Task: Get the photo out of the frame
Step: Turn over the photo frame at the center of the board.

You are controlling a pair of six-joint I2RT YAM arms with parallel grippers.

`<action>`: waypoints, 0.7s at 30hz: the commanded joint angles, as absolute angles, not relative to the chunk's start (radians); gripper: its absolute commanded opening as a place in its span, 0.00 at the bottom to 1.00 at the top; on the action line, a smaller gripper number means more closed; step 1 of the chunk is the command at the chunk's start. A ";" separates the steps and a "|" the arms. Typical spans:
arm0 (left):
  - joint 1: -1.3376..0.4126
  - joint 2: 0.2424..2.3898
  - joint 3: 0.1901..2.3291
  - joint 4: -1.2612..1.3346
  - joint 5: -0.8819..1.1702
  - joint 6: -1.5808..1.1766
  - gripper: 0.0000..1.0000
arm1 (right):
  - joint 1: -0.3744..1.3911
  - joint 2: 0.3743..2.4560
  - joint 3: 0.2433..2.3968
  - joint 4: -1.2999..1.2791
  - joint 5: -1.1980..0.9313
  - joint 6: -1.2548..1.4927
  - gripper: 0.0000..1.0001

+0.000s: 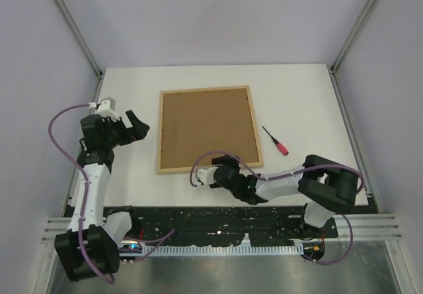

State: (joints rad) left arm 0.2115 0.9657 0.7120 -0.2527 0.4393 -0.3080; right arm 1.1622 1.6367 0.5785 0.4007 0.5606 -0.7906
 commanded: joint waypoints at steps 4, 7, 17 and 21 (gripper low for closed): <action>0.212 0.962 0.767 -0.230 0.457 -0.252 1.00 | 1.151 1.438 0.716 -0.114 0.268 -0.471 0.82; 0.209 1.024 0.787 -0.213 0.443 -0.255 1.00 | 1.041 1.324 0.805 -0.315 0.015 -0.422 0.84; 0.091 1.333 0.977 -0.284 0.194 -0.232 1.00 | 0.398 1.183 0.910 -0.583 -0.359 -0.592 0.88; 0.011 1.465 1.095 -0.377 0.124 -0.209 1.00 | 0.164 1.276 0.928 -0.624 -0.466 -0.664 0.87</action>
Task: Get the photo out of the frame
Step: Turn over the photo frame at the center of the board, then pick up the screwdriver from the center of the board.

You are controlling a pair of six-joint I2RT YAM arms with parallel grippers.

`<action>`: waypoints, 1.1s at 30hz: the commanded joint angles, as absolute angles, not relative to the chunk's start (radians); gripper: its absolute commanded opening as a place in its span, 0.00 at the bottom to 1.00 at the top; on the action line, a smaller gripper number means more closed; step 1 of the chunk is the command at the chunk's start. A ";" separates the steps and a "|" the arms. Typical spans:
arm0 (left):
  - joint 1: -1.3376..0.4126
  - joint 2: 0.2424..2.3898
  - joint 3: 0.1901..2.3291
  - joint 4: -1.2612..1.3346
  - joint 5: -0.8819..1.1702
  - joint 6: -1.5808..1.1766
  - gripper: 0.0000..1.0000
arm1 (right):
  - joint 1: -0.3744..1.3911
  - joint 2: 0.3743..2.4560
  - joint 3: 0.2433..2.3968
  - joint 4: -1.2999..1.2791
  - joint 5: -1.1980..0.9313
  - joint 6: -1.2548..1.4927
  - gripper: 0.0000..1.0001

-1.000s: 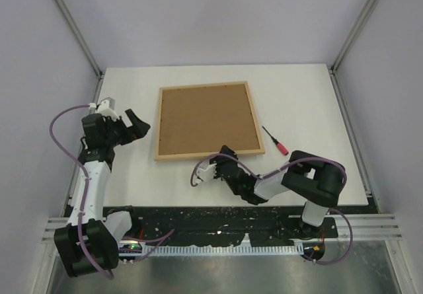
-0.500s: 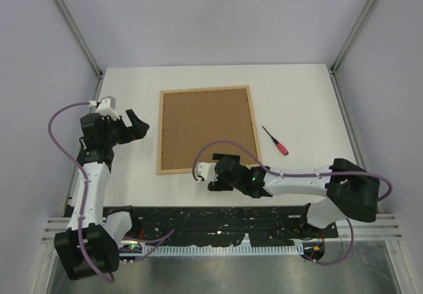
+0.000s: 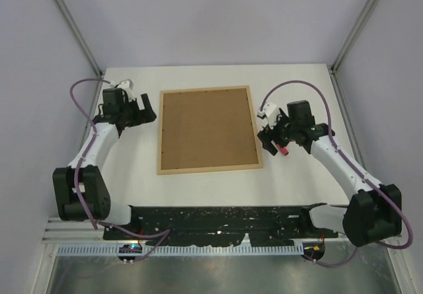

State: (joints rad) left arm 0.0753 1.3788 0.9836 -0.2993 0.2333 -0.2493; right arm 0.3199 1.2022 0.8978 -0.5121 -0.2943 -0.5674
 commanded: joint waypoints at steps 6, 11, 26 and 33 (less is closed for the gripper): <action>-0.048 1.601 1.218 -0.455 0.091 -0.198 1.00 | 0.014 1.498 0.983 -0.654 -0.485 -0.724 0.81; -0.049 1.661 1.264 -0.466 0.072 -0.184 1.00 | -0.028 1.600 1.023 -0.655 -0.494 -0.715 0.76; -0.083 1.850 1.371 -0.541 0.080 -0.196 0.95 | -0.028 1.695 1.043 -0.653 -0.425 -0.683 0.34; -0.109 1.882 1.385 -0.584 0.143 -0.235 0.74 | -0.028 1.625 1.038 -0.686 -0.437 -0.666 0.08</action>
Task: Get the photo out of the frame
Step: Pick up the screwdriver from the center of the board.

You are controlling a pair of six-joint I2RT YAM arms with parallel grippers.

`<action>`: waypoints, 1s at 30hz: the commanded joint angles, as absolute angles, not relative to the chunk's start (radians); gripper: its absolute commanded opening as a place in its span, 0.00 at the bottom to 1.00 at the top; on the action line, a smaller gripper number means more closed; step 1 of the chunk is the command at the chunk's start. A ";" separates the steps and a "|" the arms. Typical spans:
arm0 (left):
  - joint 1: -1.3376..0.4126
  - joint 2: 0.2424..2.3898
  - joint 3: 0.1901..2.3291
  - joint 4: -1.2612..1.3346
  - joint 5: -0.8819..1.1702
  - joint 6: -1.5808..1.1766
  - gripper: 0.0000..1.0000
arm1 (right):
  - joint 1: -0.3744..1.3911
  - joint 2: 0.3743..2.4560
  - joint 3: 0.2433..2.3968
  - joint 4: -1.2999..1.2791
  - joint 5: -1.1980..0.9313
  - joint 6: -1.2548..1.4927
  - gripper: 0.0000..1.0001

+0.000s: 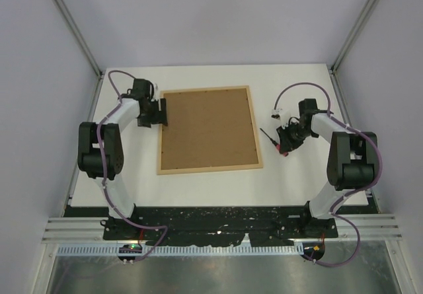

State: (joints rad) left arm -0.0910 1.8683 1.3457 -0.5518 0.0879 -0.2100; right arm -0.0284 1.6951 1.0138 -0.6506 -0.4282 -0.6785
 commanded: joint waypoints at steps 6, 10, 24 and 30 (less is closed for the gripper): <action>-0.147 1.891 1.381 -0.588 0.127 -0.245 0.62 | -0.026 1.422 1.095 -0.776 -0.549 -0.638 0.08; -0.158 1.893 1.385 -0.600 0.077 -0.258 0.59 | -0.003 1.301 1.149 -0.841 -0.639 -0.621 0.08; -0.190 1.933 1.466 -0.750 -0.080 -0.225 0.50 | 0.241 1.175 1.178 -0.857 -0.643 -0.529 0.08; -0.187 2.020 1.604 -0.888 -0.049 -0.210 0.49 | 0.275 1.204 1.212 -0.868 -0.653 -0.531 0.08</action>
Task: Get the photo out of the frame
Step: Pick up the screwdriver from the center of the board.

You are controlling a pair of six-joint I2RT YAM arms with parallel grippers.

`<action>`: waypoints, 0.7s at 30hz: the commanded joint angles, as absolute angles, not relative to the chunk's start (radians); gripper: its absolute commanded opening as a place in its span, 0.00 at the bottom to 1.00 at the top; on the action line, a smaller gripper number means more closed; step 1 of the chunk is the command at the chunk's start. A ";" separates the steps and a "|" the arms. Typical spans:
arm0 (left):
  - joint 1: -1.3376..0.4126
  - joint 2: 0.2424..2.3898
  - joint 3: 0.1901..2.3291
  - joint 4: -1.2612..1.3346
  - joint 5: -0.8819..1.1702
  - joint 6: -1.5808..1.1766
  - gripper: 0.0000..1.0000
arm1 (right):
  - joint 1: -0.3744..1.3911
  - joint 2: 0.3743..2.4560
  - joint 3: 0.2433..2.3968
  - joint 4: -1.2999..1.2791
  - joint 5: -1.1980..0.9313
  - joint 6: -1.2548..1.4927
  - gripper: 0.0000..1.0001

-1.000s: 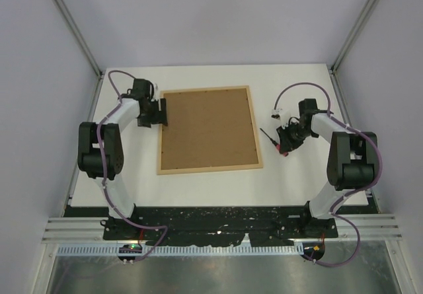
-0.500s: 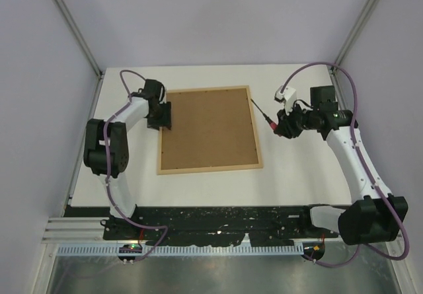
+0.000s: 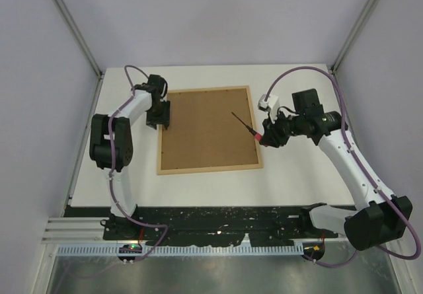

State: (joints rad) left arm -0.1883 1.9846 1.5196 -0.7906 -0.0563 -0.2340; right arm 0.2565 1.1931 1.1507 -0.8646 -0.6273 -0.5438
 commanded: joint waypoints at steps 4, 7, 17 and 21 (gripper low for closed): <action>-0.184 2.103 1.745 -1.006 -0.026 -0.201 0.49 | 0.279 1.235 1.253 -0.877 -0.652 -0.545 0.08; -0.169 2.137 1.804 -1.016 -0.005 -0.198 0.49 | 0.278 1.256 1.287 -0.885 -0.653 -0.557 0.08; -0.112 2.157 1.839 -1.043 0.166 -0.127 0.37 | 0.281 1.328 1.355 -0.897 -0.657 -0.560 0.08; -0.095 2.149 1.825 -1.078 0.195 -0.103 0.42 | 0.279 1.322 1.348 -0.893 -0.669 -0.549 0.08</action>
State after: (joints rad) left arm -0.1066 2.1902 1.8366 -1.0225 0.1249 -0.1440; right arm 0.2741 1.3361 1.3090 -0.8997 -0.6338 -0.5510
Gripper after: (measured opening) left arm 0.407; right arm 0.284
